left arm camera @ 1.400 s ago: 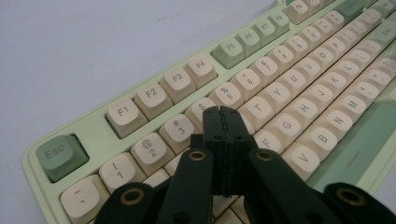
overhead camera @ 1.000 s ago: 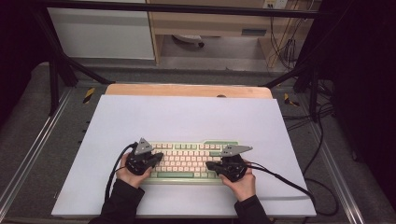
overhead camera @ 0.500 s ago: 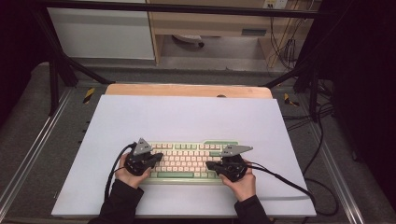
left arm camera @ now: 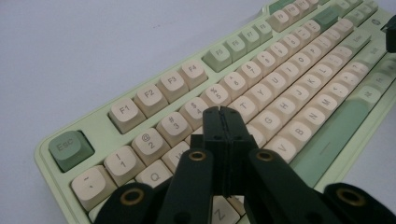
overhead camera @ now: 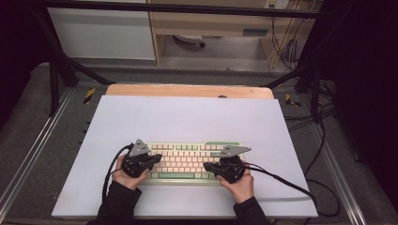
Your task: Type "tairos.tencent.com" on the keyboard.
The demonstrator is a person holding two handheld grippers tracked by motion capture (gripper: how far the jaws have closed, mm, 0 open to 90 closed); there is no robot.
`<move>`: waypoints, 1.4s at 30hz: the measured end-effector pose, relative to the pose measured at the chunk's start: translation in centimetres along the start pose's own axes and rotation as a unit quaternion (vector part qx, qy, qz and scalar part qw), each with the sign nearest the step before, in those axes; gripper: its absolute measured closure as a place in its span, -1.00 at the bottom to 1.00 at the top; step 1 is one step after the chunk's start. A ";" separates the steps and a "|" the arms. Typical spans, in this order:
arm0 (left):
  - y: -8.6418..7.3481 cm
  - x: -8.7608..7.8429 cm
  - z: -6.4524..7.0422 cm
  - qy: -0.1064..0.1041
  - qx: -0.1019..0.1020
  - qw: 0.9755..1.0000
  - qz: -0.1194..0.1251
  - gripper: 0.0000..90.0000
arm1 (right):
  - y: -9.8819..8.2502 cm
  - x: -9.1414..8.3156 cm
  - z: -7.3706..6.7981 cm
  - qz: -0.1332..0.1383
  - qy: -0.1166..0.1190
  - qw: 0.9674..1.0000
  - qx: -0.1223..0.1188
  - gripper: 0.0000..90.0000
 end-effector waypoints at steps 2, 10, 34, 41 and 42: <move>0.3 -0.2 0.1 -0.001 -0.003 1.000 0.004 1.00 | 0.0 0.0 -0.1 -0.001 0.000 1.000 0.000 1.00; 1.8 -0.6 0.9 0.008 0.007 1.000 0.002 1.00 | 0.2 0.1 -0.1 0.001 0.000 1.000 0.005 1.00; -0.1 -2.5 1.2 -0.022 -0.046 0.997 0.060 1.00 | 1.7 3.2 -3.4 0.014 0.029 0.999 0.013 1.00; -0.8 -2.5 0.8 -0.039 -0.058 0.996 0.063 1.00 | 1.6 4.7 -4.1 0.005 0.025 1.000 0.009 1.00; -0.9 -2.4 0.9 -0.042 -0.058 0.995 0.064 1.00 | 1.5 5.0 -4.1 0.002 0.023 1.000 0.007 1.00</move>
Point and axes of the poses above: each handheld gripper's, and its own axes: x roughly forward along the jaws, y roughly out of its top, z roughly to its right, the point moved 9 cm from there along x, roughly forward along the jaws, and after that the axes turned 7 degrees about x, right-handed, at the moved point
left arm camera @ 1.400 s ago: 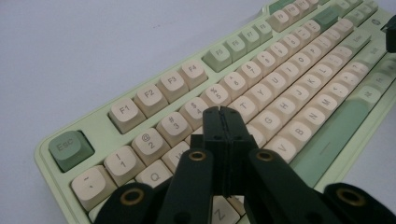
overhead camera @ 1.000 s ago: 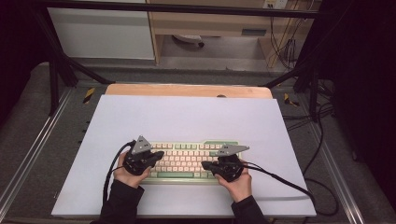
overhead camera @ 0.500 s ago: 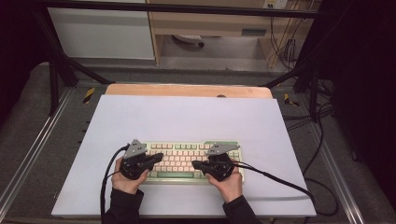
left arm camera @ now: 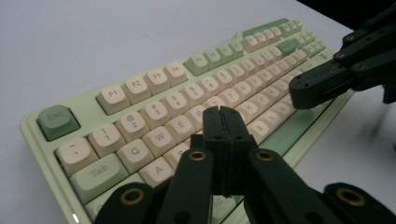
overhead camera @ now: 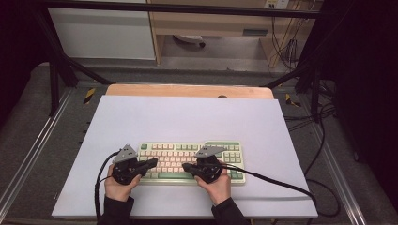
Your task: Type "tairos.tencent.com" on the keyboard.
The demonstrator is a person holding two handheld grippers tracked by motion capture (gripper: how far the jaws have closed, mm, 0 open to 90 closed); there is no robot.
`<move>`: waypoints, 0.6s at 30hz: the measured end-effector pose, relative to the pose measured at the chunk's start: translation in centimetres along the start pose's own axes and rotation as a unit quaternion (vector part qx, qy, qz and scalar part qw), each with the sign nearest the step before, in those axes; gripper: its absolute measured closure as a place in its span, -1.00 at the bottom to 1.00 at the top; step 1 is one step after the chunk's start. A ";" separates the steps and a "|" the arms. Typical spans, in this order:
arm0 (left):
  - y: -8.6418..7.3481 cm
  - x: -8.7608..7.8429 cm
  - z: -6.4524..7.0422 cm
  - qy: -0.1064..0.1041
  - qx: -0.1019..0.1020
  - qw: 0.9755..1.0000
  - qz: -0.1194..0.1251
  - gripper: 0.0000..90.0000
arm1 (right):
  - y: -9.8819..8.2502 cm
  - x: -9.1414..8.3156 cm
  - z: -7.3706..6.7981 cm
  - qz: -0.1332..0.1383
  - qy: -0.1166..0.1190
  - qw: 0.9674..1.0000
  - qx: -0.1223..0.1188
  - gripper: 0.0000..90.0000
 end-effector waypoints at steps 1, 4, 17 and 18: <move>-0.1 0.1 0.0 0.001 0.002 1.000 -0.004 1.00 | -0.1 0.2 -0.1 -0.002 -0.001 1.000 -0.002 1.00; -0.1 0.3 0.2 0.001 0.004 1.000 -0.005 1.00 | -0.1 0.7 -0.3 -0.001 0.002 1.000 0.000 1.00; -0.3 0.7 0.3 0.002 0.006 1.000 -0.010 1.00 | -0.5 1.7 0.0 -0.009 -0.004 1.000 0.003 1.00; -0.3 0.7 0.3 0.001 0.007 1.000 -0.011 1.00 | -0.6 1.7 0.1 -0.009 -0.004 1.000 0.003 1.00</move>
Point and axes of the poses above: each handheld gripper's, and its own axes: x roughly forward along the jaws, y roughly out of its top, z roughly to its right, the point moved 9 cm from there along x, roughly forward along the jaws, and after that the axes turned 7 degrees about x, right-handed, at the moved point
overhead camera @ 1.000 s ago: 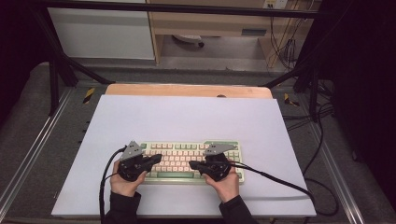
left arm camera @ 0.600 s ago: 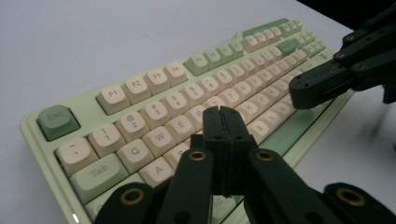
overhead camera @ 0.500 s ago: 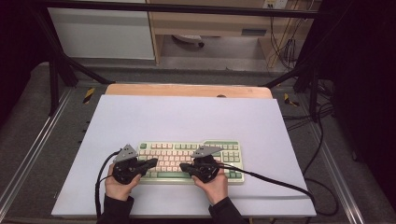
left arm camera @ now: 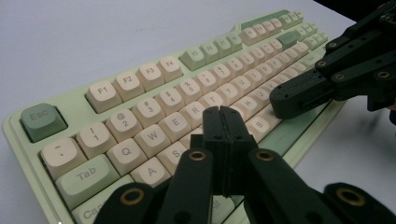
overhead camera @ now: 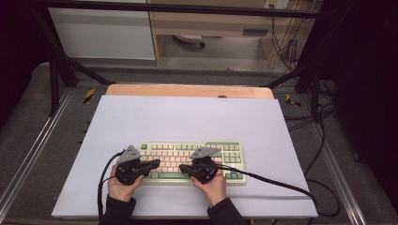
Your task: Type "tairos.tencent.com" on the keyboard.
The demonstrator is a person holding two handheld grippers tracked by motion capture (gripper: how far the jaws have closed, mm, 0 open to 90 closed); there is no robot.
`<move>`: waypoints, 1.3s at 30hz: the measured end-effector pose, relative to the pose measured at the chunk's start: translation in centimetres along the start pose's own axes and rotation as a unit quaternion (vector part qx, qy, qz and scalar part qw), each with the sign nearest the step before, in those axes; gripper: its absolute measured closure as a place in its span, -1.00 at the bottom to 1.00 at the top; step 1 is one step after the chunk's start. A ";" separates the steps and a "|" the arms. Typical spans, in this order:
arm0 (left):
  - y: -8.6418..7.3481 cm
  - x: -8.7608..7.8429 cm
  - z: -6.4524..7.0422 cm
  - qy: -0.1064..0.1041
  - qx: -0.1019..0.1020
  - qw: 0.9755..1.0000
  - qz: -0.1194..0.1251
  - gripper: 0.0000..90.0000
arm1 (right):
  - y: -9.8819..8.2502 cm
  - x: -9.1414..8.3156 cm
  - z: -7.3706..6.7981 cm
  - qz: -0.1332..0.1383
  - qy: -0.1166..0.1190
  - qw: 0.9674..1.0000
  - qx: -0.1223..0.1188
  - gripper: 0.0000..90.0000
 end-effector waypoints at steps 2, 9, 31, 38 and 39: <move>0.0 0.0 0.1 0.000 0.002 1.000 -0.001 1.00 | 0.0 0.1 0.0 0.001 0.001 1.000 -0.002 1.00; 0.1 0.0 0.0 0.002 0.002 1.000 0.001 1.00 | -0.3 0.2 0.1 -0.004 -0.002 1.000 -0.005 1.00; 0.4 0.2 1.0 0.001 0.021 1.000 -0.011 1.00 | 0.7 -3.1 1.0 0.020 -0.008 1.000 -0.011 1.00; 0.0 1.2 1.4 0.004 0.030 0.999 -0.031 1.00 | 0.4 -3.6 1.3 0.019 -0.008 1.000 -0.008 1.00; -0.1 1.4 1.4 0.006 0.031 0.999 -0.034 1.00 | 0.3 -3.6 1.3 0.019 -0.008 1.000 -0.008 1.00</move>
Point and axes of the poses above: each handheld gripper's, and its own axes: x roughly forward along the jaws, y roughly out of its top, z roughly to its right, the point moved 9 cm from there along x, roughly forward along the jaws, and after that the axes turned 7 degrees about x, right-handed, at the moved point
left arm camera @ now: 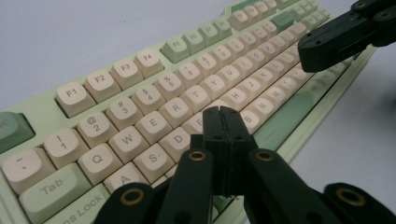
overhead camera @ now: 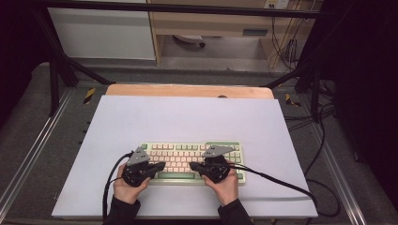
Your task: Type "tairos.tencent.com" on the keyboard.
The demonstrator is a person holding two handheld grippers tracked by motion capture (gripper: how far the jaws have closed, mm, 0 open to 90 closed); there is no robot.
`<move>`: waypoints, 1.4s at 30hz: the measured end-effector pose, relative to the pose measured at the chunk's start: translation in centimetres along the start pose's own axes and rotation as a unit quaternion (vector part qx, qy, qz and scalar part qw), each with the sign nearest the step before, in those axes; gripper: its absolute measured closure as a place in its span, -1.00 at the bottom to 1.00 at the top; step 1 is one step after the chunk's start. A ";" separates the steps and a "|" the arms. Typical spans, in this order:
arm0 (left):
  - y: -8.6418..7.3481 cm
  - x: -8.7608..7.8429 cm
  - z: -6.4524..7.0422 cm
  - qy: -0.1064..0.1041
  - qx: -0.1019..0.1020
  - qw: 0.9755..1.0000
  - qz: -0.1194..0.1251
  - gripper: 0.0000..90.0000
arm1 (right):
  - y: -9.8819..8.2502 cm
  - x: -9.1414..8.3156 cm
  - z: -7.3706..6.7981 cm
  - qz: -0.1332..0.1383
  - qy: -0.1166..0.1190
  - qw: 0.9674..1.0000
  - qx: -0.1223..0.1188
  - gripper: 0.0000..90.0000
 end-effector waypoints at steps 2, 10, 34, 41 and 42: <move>-0.2 0.2 0.1 0.001 0.001 1.000 -0.004 1.00 | -0.2 -0.1 0.1 -0.001 -0.002 1.000 0.001 1.00; -0.7 0.8 0.0 0.002 -0.003 1.000 -0.014 1.00 | -0.3 -0.4 0.4 -0.001 -0.006 1.000 0.000 1.00; -1.1 1.1 0.1 -0.001 -0.001 1.000 -0.019 1.00 | -0.4 -0.5 0.5 0.001 -0.006 1.000 0.004 1.00; -0.6 0.5 0.1 0.003 0.001 1.000 -0.008 1.00 | -0.1 -0.6 0.5 0.006 -0.003 1.000 0.003 1.00; -0.6 0.4 0.1 0.004 0.001 1.000 -0.007 1.00 | 0.0 -0.7 0.5 0.007 -0.003 1.000 0.005 1.00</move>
Point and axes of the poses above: each handheld gripper's, and its own axes: x roughly forward along the jaws, y roughly out of its top, z roughly to its right, the point moved 9 cm from there along x, roughly forward along the jaws, and after that the axes turned 7 degrees about x, right-handed, at the moved point
